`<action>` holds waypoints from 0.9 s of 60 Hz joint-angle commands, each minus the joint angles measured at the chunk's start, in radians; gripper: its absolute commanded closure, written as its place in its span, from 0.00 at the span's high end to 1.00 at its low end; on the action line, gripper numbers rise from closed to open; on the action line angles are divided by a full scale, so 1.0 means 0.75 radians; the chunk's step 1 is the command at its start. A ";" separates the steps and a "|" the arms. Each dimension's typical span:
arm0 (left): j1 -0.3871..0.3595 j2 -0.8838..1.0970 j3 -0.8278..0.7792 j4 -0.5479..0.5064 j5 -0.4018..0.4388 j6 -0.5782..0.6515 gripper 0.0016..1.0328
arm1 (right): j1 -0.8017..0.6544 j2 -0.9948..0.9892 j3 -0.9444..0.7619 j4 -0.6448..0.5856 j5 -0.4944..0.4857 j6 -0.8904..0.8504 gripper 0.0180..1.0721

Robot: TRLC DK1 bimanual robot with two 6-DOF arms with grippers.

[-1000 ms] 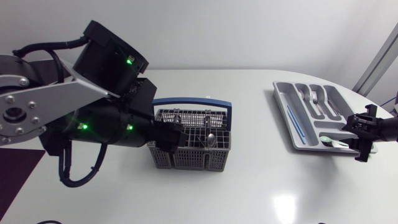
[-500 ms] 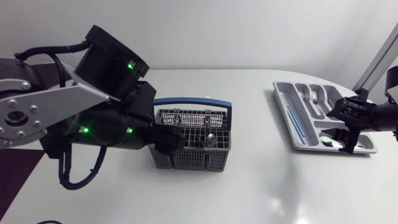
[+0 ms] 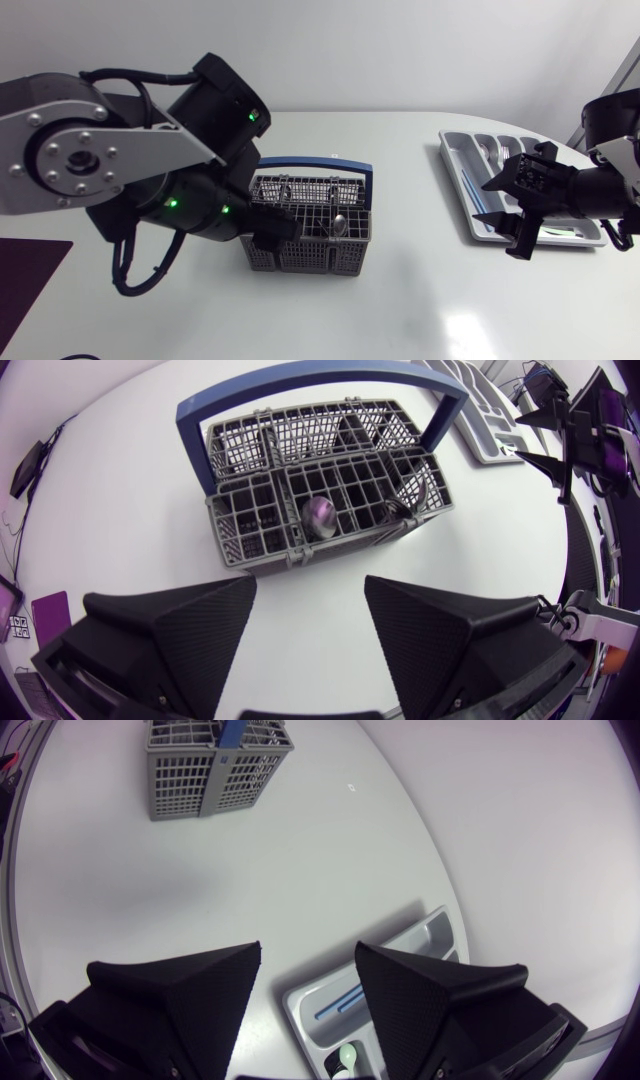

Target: Unload the cutlery basket into the drawer organizer.

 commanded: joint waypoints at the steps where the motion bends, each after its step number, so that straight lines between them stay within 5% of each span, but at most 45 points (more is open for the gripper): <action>1: -0.004 0.058 0.089 -0.044 -0.013 -0.061 0.74 | 0.070 -0.048 -0.049 -0.026 0.029 0.088 0.67; 54: -0.006 0.433 0.413 -0.275 -0.111 -0.284 0.73 | 0.637 -0.203 -0.171 -0.014 0.269 0.438 0.67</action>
